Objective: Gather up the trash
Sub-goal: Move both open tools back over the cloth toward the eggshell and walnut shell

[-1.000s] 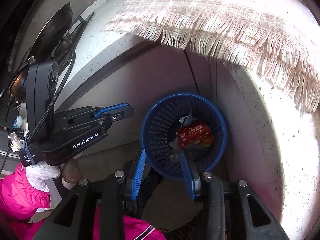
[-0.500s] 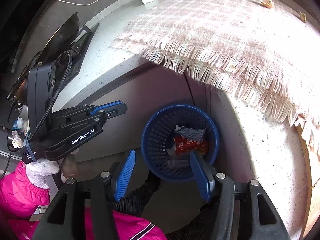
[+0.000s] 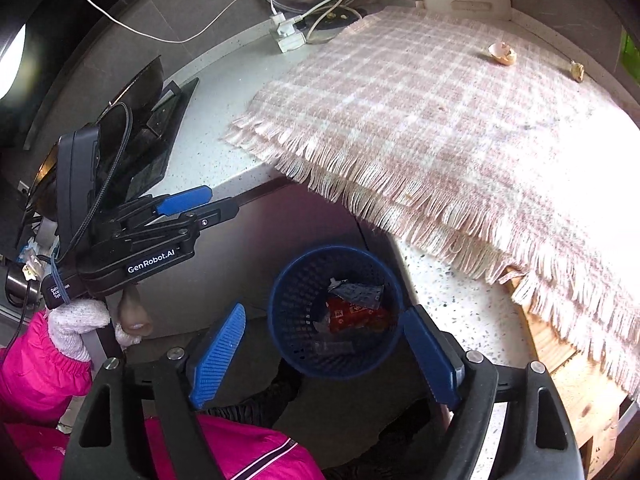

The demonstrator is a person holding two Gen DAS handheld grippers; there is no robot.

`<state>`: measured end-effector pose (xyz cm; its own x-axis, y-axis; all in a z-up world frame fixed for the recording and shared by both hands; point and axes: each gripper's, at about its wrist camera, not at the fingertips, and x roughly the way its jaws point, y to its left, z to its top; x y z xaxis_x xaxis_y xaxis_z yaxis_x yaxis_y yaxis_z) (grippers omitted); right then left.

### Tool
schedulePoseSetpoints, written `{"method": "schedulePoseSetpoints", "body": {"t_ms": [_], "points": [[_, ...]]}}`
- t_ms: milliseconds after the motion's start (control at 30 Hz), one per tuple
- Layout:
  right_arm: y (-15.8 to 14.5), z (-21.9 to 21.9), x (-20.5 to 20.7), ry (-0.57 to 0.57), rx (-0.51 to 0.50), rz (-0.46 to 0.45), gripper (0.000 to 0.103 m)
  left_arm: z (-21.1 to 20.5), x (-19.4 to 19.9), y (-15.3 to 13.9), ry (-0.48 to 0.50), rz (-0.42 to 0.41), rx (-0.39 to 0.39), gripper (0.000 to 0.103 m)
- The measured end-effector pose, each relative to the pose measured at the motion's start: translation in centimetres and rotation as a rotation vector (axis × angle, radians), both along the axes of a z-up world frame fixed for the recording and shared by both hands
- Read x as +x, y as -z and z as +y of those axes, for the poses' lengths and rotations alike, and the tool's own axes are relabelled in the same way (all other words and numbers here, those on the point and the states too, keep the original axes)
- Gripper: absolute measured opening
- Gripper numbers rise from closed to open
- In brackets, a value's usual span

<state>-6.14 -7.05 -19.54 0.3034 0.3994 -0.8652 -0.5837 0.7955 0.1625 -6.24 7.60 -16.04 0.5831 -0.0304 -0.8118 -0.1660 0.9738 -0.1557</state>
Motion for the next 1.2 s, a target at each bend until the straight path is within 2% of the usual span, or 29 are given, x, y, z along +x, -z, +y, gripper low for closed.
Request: {"method": "schedulePoseSetpoints", "body": {"t_ms": [33, 133, 233, 400, 633, 967, 1200], "points": [[-0.6, -0.5, 0.1, 0.003, 0.007, -0.009, 0.088, -0.1, 0.0, -0.5, -0.004, -0.011, 0.001, 0.063], [-2.2, -1.3, 0.5, 0.02, 0.028, -0.05, 0.093, -0.2, 0.8, -1.9, -0.01, -0.045, 0.003, 0.069], [-3.9, -2.2, 1.1, 0.053, 0.047, -0.097, 0.099, -0.6, 2.2, -3.1, 0.007, -0.069, -0.02, 0.069], [-6.1, -3.8, 2.8, 0.119, 0.071, -0.174, 0.103, -1.7, 4.4, -4.6, 0.024, -0.101, -0.026, 0.069], [-7.7, -7.1, 7.3, 0.244, 0.104, -0.202, 0.103, -3.5, 8.2, -5.8, 0.056, -0.142, -0.063, 0.069], [-9.4, -13.5, 16.7, 0.394, 0.156, -0.228, 0.103, -6.4, 15.7, -5.1, 0.088, -0.133, -0.157, 0.069], [-9.5, -16.6, 22.6, 0.436, 0.187, -0.21, 0.102, -8.3, 21.5, -3.6, 0.108, -0.114, -0.223, 0.069]]}}
